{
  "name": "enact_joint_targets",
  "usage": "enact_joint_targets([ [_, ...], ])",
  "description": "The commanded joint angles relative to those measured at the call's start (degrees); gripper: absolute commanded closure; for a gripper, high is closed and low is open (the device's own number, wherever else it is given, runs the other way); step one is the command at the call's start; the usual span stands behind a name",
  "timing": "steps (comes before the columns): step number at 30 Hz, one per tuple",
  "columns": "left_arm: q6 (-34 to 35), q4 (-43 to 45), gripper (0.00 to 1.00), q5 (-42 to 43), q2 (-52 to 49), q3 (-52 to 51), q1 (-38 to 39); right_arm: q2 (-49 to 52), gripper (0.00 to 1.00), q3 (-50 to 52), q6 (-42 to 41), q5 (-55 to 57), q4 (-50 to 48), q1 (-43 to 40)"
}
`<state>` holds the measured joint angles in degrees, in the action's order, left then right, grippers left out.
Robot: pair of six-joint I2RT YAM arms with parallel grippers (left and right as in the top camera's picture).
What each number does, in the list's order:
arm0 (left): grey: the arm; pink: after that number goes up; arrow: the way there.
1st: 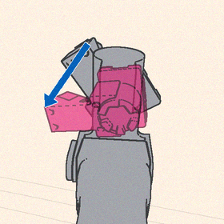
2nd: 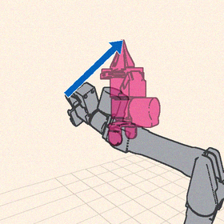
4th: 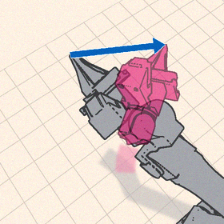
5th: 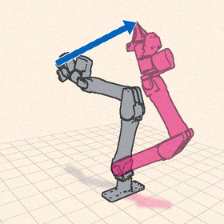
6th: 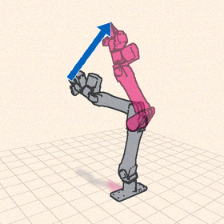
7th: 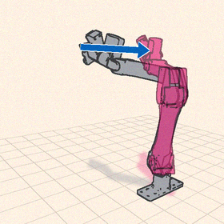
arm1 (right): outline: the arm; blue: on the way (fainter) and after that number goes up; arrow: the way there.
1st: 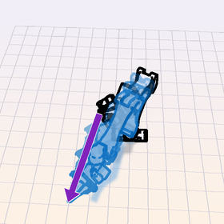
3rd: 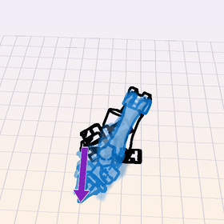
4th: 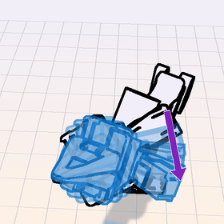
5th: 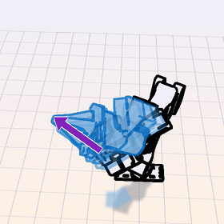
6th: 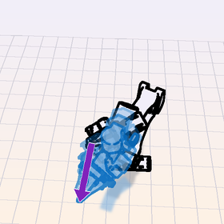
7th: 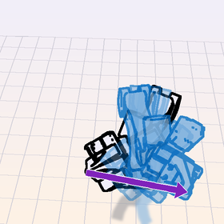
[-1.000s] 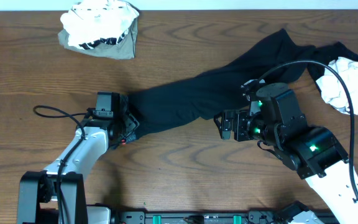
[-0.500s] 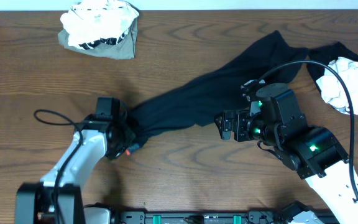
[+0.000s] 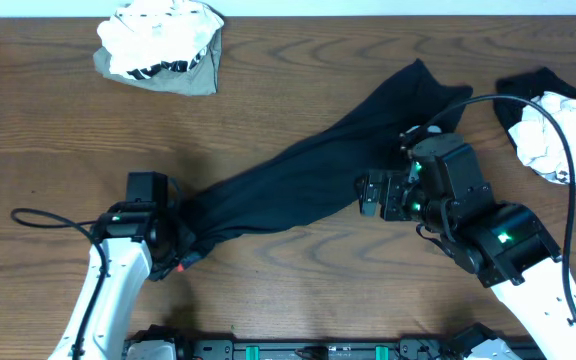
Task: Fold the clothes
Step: 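Grasp the pant legs with the right gripper near the upper right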
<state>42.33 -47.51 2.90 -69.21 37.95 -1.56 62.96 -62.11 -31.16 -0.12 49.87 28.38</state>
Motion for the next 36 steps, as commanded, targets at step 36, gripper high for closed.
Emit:
enact_joint_targets([
  [36, -3.74, -0.63, 0.89, -5.62, 0.35, -0.31, -6.51, 42.38, 0.16, -6.43, -2.27, -15.23, -30.93, -22.32],
])
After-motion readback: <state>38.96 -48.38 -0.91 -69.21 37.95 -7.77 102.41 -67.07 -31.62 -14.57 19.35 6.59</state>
